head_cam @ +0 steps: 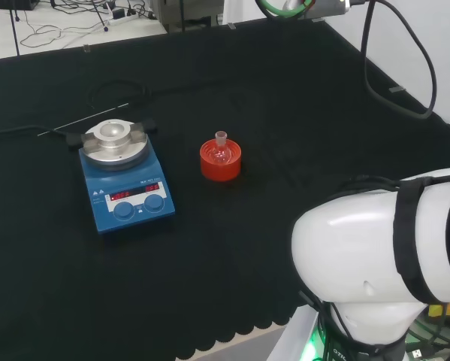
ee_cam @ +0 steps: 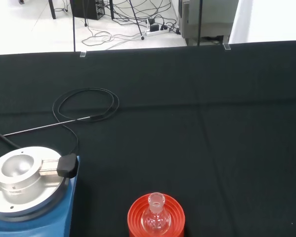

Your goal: Pick up the round-bottom flask.

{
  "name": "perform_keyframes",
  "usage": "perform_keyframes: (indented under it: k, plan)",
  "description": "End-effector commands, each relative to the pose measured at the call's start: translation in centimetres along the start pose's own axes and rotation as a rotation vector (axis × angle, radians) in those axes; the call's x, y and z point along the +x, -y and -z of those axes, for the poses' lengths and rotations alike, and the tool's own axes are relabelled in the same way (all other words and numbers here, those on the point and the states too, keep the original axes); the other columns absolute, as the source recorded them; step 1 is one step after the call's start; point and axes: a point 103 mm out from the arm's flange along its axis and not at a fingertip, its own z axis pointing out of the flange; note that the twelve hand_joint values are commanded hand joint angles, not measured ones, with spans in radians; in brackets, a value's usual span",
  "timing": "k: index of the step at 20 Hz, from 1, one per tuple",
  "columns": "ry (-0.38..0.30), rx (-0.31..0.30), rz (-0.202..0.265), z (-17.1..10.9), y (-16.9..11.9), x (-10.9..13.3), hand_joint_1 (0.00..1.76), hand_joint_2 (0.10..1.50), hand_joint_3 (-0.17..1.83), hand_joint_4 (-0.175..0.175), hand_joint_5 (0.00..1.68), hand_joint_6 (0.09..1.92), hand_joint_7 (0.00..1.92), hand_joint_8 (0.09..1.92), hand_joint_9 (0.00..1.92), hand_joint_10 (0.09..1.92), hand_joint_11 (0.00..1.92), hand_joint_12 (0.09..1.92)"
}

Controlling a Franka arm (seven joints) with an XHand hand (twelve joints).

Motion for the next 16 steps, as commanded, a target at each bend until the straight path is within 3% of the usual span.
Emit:
perform_keyframes:
  k: [1, 5, 9, 16]
  plan:
    - [0.001, -0.007, -0.003, 0.0, 0.0, -0.2, 0.13, 1.14, 0.54, -0.013, 0.38, 0.49, 0.16, 0.63, 0.26, 0.67, 0.02, 1.32]
    - [-0.006, -0.002, -0.008, 0.0, -0.1, -0.6, 0.09, 1.23, 0.37, -0.014, 0.42, 0.40, 0.16, 0.62, 0.25, 0.67, 0.00, 1.36]
    - [0.008, -0.004, -0.012, -0.1, -0.1, -0.2, 0.09, 1.24, 0.36, -0.014, 0.42, 0.39, 0.16, 0.62, 0.25, 0.67, 0.00, 1.36]
    - [0.044, 0.009, -0.063, -1.8, -1.0, -1.0, 0.11, 1.24, 0.32, -0.014, 0.44, 0.37, 0.17, 0.62, 0.25, 0.67, 0.00, 1.36]
